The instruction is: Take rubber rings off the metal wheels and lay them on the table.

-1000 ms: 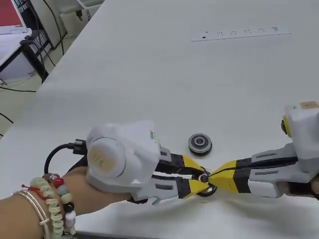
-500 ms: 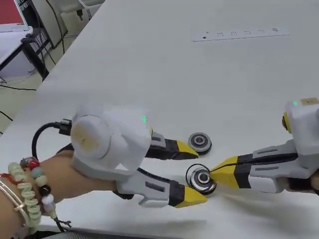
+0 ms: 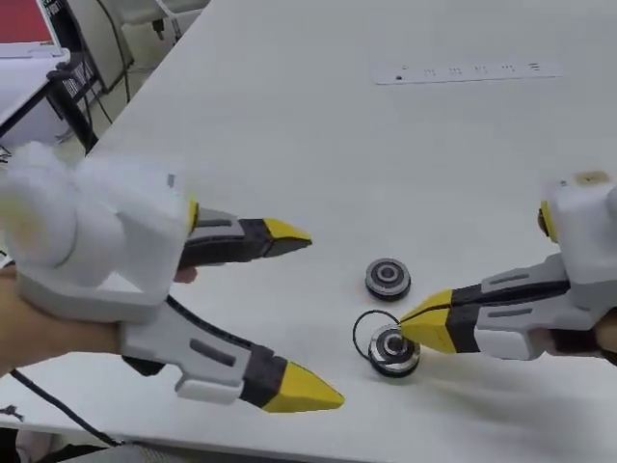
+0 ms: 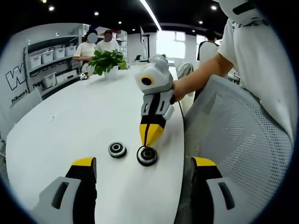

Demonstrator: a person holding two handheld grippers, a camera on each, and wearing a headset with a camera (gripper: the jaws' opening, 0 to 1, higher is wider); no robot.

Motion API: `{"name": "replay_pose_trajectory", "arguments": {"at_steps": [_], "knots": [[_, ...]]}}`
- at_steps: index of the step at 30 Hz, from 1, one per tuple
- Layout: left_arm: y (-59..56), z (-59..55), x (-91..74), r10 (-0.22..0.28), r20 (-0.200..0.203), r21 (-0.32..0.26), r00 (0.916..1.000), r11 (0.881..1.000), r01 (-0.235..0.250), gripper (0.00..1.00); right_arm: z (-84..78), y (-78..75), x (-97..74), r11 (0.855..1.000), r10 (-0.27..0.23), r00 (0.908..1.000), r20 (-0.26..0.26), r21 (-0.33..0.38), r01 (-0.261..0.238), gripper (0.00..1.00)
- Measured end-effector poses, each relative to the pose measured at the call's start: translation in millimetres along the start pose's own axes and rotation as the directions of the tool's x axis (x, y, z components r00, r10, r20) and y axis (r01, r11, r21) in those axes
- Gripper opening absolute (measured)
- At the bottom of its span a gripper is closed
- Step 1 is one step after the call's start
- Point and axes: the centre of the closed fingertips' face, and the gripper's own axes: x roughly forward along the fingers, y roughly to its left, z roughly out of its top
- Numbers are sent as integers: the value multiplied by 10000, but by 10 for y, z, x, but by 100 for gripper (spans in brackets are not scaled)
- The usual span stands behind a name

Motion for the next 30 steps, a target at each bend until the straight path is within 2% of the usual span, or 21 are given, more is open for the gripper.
{"name": "replay_pose_trajectory", "arguments": {"at_steps": [4, 8, 12, 16, 22, 25, 30], "knots": [[47, -66, -201, 549, -93, -241, 9984, 9982, -551, 89, 23, 15, 59, 9994, 132, 9996, -251, -323, -140, 0], [64, -109, -374, 1078, 96, -629, 9941, 9923, -1070, 91, 53, 31, 120, 9979, 264, 9986, -466, -584, -291, 0], [27, -165, -455, 1384, 269, -1085, 9900, 9849, -1347, 92, 62, 44, 205, 9956, 417, 9966, -708, -803, -473, 0], [-3, -229, -481, 1663, 330, -1364, 9855, 9776, -1604, 93, 53, 85, 290, 9940, 652, 9937, -916, -811, -727, 0], [-71, -330, -437, 1718, 187, -1656, 9850, 9721, -1664, 92, -22, 141, 425, 9860, 919, 9833, -1572, -1235, -1118, 0], [-109, -346, -416, 1639, 187, -1778, 9863, 9713, -1581, 92, -57, 139, 455, 9822, 880, 9794, -1819, -1478, -1157, 0], [-122, -386, -409, 1719, 79, -1875, 9851, 9679, -1674, 92, -85, 70, 468, 9799, 603, 9796, -1916, -1754, -946, 0]]}}
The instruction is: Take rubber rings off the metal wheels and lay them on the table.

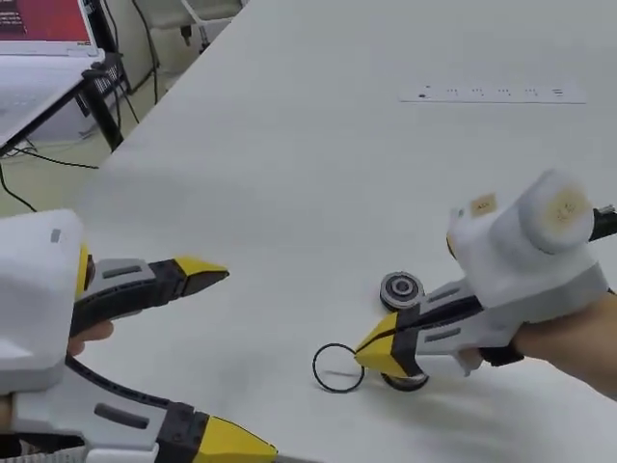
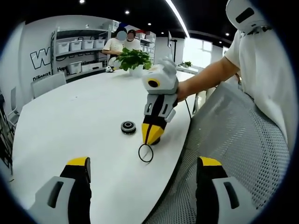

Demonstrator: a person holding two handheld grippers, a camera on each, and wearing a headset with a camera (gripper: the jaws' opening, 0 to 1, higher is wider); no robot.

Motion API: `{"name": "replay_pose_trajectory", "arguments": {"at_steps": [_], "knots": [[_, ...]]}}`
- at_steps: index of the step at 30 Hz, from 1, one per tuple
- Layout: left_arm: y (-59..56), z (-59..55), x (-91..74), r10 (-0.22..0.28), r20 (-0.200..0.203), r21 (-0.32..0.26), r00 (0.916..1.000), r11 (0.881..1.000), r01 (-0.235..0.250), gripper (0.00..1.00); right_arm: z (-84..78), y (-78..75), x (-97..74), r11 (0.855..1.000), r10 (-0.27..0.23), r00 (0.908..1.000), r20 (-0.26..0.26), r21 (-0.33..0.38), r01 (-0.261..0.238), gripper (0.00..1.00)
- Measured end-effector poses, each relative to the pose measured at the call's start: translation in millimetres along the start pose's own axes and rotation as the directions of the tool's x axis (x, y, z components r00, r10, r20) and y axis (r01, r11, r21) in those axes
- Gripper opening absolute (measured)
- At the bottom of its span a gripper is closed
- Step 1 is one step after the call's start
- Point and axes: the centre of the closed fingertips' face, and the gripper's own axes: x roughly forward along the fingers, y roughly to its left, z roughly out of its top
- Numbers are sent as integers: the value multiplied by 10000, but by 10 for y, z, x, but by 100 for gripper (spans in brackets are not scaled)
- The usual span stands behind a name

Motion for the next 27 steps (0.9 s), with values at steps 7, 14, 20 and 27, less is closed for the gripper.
{"name": "replay_pose_trajectory", "arguments": {"at_steps": [7, 14, 20, 27], "knots": [[-57, 2, 28, -169, -64, 41, 9998, 9998, 170, 92, -10, -108, -32, 9985, -537, 9986, 17, -61, 538, 10], [-64, 89, 37, -367, -216, 443, 9991, 9983, 377, 91, 2, -134, -215, 9967, -806, 9955, 491, 43, 805, 10], [-59, 259, 117, -688, -46, 846, 9976, 9940, 689, 88, -75, -151, -398, 9942, -1073, 9918, 698, 168, 1064, 14], [-166, 311, 310, -1699, -582, 1372, 9837, 9747, 1765, 80, -190, -133, -490, 9925, -1219, 9902, 688, 134, 1212, 21]]}}
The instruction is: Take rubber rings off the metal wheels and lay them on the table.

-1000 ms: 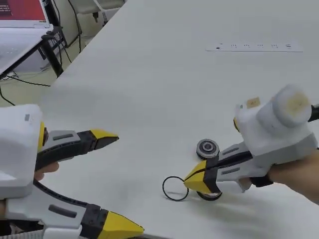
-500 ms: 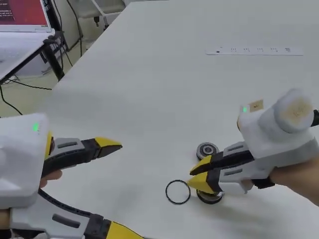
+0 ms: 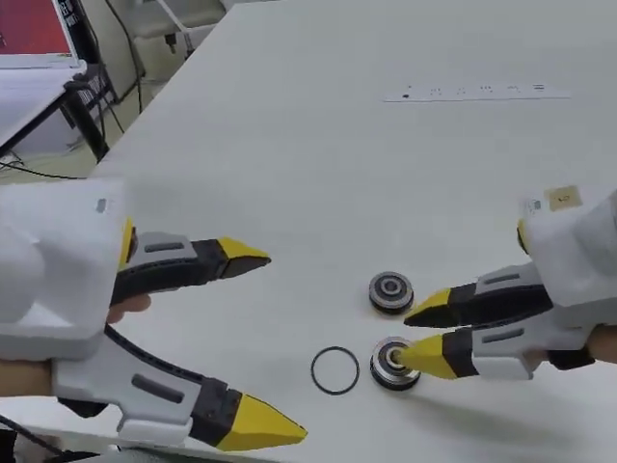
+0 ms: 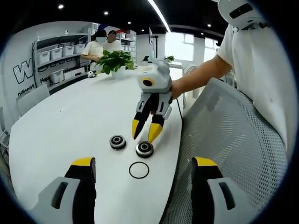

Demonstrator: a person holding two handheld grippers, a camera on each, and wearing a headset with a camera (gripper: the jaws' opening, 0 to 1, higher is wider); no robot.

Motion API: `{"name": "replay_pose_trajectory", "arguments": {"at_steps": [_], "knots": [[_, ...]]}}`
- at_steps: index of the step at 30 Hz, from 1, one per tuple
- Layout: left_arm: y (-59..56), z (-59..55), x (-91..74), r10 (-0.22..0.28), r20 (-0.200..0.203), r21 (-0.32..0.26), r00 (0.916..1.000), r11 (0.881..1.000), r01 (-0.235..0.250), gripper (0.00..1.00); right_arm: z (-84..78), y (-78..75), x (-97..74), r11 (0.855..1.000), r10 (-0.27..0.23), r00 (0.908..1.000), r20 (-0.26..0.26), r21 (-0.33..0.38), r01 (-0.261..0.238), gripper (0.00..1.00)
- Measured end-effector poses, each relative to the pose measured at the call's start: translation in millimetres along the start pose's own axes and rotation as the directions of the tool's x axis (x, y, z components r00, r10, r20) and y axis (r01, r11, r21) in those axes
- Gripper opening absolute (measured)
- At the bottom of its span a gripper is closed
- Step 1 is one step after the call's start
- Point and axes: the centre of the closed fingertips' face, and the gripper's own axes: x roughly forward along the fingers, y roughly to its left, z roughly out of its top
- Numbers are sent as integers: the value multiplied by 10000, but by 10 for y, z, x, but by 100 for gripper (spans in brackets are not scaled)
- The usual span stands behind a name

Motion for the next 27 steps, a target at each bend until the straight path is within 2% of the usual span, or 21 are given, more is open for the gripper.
{"name": "replay_pose_trajectory", "arguments": {"at_steps": [2, 4, 7, 10, 12, 15, 18, 21, 25, 27], "knots": [[-11, -8, 75, -249, -191, 199, 9995, 9995, 252, 78, -65, -9, -5, 9996, -137, 9996, -264, -234, 131, 21], [-17, -9, 137, -370, -290, 486, 9989, 9981, 384, 78, -92, -6, -6, 9994, -175, 9994, -303, -307, 166, 22], [-8, 1, 265, -527, -307, 536, 9981, 9971, 543, 75, -130, 19, -2, 9995, -115, 9993, -353, -306, 104, 22], [33, 2, 375, -460, -326, 856, 9984, 9951, 487, 63, -186, 36, 14, 9990, -125, 9984, -556, -431, 101, 22], [61, 4, 448, -417, -260, 969, 9988, 9943, 441, 59, -206, 41, 22, 9988, -129, 9981, -608, -485, 99, 22], [101, 5, 559, -325, -144, 891, 9994, 9955, 337, 55, -237, 49, 38, 9986, -108, 9975, -693, -528, 72, 22], [130, 4, 668, -229, -2, 827, 9997, 9963, 229, 45, -260, 56, 50, 9982, -107, 9969, -774, -589, 61, 21], [121, -17, 735, -315, -37, 745, 9995, 9967, 316, 35, -263, 57, 60, 9980, -116, 9971, -747, -632, 69, 20], [122, -42, 834, -392, -87, 754, 9992, 9964, 397, 29, -263, 56, 73, 9978, -125, 9976, -686, -663, 79, 18], [141, -56, 881, -366, -59, 490, 9993, 9981, 368, 26, -266, 55, 80, 9974, -130, 9977, -668, -723, 82, 17]]}}
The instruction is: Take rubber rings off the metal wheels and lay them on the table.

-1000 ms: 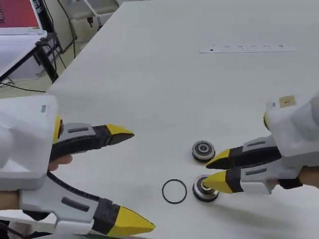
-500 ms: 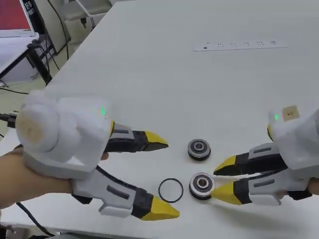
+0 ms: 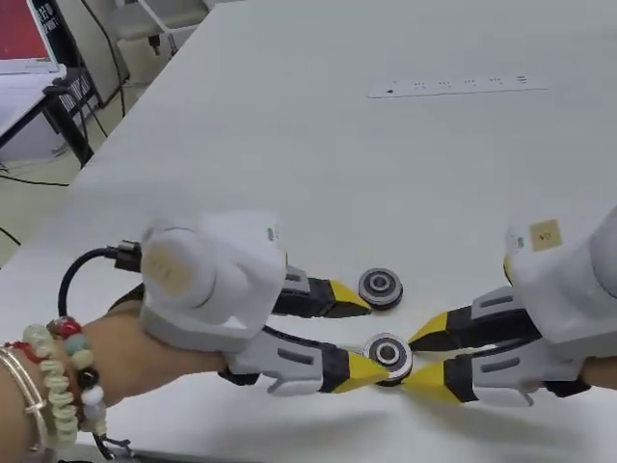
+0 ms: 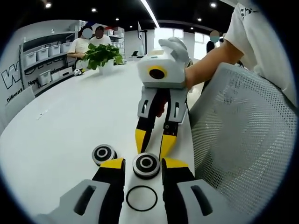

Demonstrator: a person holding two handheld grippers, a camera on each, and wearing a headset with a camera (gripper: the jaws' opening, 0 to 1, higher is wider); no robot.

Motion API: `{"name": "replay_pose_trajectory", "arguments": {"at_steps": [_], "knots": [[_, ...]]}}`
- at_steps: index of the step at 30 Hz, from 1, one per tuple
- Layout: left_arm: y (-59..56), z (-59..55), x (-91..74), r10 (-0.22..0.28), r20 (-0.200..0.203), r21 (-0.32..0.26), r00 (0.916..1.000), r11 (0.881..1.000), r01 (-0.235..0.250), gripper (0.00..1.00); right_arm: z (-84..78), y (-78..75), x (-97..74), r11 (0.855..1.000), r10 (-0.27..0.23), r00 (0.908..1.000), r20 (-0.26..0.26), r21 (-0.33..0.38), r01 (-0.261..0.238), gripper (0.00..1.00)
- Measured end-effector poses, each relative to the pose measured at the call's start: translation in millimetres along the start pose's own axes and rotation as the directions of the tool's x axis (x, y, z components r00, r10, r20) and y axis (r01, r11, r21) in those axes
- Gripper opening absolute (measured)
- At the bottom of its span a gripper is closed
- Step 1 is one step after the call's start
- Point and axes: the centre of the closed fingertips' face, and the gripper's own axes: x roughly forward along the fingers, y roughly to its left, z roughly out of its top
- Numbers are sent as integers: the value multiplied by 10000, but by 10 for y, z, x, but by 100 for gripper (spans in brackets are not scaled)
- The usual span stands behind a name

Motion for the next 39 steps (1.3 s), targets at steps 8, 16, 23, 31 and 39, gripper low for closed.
{"name": "replay_pose_trajectory", "arguments": {"at_steps": [8, 16, 23, 31, 39], "knots": [[4, -103, 80, 117, -205, 77, 9997, 9999, -116, 13, -6, -7, -13, 10000, -18, 9999, 107, 37, 18, 16], [-32, -100, 85, 51, -83, 647, 10000, 9979, -46, 7, -4, -11, -18, 10000, -44, 9999, 125, 79, 43, 15], [-26, -118, 108, 76, 4, 577, 10000, 9983, -76, 7, 0, -8, -25, 9999, -51, 9999, 130, 160, 49, 11], [-64, -118, 108, 42, 110, 592, 9999, 9982, -49, 7, 70, -1, 15, 10000, -87, 9992, 381, -29, 88, 20], [-92, -111, 103, 41, 177, 557, 9998, 9984, -50, 7, 34, -7, -15, 9986, -153, 9996, 234, -505, 165, 14]]}}
